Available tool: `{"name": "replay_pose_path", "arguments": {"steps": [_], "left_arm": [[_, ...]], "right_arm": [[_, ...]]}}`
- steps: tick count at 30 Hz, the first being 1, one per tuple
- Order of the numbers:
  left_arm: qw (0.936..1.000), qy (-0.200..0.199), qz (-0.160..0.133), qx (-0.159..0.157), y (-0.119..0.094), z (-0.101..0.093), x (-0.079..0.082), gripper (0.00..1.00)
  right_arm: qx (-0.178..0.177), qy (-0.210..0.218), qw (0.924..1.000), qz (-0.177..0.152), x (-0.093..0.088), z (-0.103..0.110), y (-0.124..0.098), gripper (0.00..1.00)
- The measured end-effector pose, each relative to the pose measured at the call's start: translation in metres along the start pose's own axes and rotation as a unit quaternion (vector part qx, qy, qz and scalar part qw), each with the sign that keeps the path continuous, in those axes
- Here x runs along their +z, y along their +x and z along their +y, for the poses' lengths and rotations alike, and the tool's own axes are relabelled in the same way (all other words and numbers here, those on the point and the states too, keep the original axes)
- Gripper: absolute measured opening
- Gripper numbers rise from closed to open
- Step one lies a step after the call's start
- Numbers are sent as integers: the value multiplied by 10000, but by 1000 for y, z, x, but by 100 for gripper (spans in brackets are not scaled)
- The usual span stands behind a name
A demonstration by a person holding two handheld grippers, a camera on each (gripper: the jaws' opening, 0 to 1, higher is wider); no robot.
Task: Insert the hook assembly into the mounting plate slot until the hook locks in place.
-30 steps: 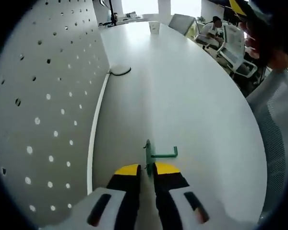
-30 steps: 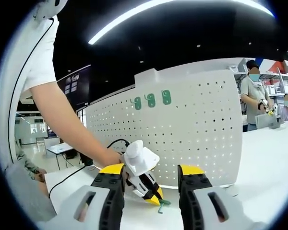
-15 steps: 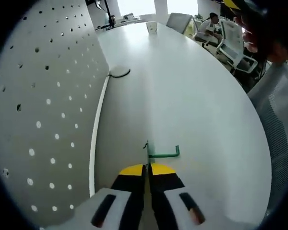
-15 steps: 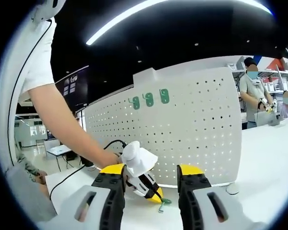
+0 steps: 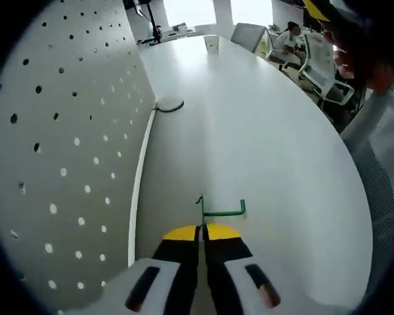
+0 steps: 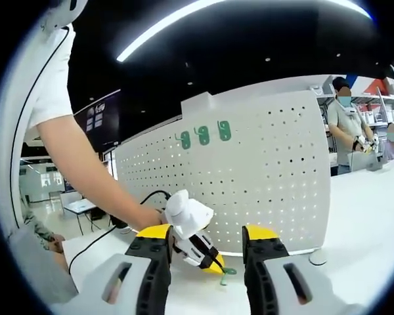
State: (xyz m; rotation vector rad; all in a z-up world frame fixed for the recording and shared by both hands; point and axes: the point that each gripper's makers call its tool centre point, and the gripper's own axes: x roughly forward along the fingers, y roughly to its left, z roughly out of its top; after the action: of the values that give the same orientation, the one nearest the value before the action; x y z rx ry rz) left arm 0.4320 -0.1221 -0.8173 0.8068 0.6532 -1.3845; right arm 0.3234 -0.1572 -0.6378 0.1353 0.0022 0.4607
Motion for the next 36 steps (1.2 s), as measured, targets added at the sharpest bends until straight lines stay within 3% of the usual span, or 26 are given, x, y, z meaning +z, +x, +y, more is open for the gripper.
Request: {"name": "replay_pose_path", "arguments": {"steps": [5, 18, 36], "left_arm": [[9994, 108, -302, 135, -10, 2, 10, 3], [9946, -440, -840, 431, -39, 1, 20, 3], [9775, -986, -1651, 865, -87, -10, 35, 3]], "right_arm": [[-14, 70, 10000, 28, -1, -1, 0, 40], [35, 143, 9999, 21, 0, 2, 1, 40], [160, -39, 9999, 49, 11, 12, 0, 40]]}}
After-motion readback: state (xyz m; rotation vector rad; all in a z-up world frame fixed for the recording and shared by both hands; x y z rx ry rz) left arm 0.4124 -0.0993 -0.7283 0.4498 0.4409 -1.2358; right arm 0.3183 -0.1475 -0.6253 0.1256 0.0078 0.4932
